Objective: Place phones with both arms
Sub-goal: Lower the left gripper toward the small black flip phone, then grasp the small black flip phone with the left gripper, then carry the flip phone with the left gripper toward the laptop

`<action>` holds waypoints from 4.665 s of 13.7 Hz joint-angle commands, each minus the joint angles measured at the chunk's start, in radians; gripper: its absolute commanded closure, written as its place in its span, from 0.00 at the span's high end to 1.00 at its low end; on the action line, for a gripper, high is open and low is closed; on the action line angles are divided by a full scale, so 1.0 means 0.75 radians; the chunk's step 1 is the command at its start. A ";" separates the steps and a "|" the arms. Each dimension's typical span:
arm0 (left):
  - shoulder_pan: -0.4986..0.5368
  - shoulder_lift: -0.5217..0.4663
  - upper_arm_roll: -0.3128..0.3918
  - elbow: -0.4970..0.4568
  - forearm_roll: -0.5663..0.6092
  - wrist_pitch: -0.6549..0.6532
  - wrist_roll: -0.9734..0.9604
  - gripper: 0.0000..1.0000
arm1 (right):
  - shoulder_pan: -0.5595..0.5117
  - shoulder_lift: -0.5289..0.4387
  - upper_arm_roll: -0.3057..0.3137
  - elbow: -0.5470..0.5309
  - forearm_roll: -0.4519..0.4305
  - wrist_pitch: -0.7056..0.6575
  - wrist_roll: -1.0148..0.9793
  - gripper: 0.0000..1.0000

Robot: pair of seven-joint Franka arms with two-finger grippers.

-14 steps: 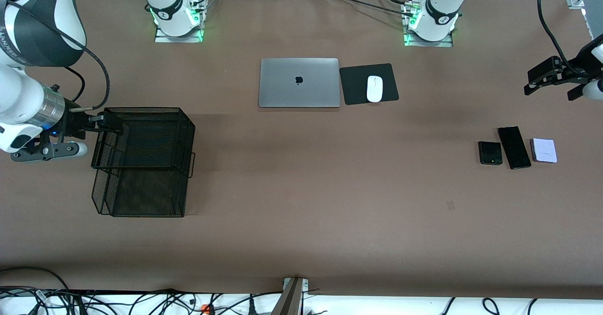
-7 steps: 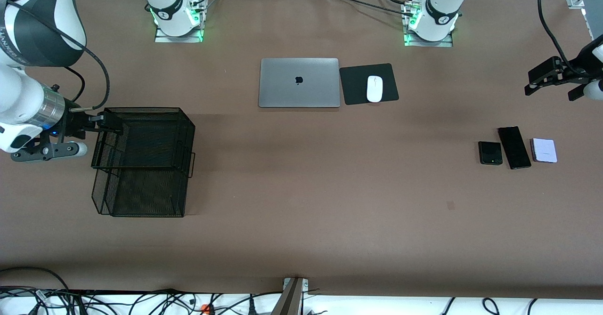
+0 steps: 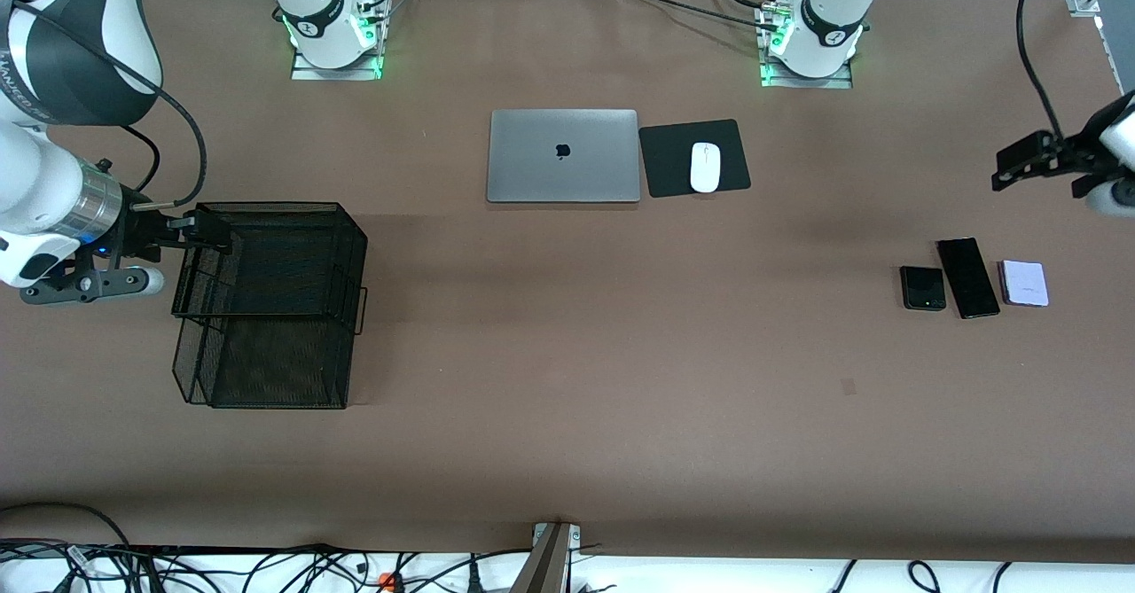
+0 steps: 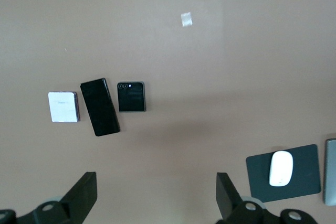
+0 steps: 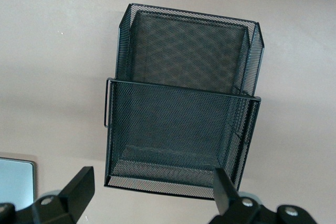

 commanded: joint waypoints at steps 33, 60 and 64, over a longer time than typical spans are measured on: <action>0.301 0.525 -0.024 -0.806 -0.003 1.552 0.169 1.00 | -0.015 0.014 0.011 0.034 0.017 -0.021 -0.003 1.00; 0.003 0.566 -0.110 -0.330 0.011 1.018 -0.372 0.00 | -0.017 0.014 0.011 0.034 0.017 -0.017 -0.009 1.00; -0.288 0.584 -0.108 -0.244 0.013 0.936 -0.750 0.00 | -0.015 0.014 0.011 0.034 0.017 -0.017 -0.009 1.00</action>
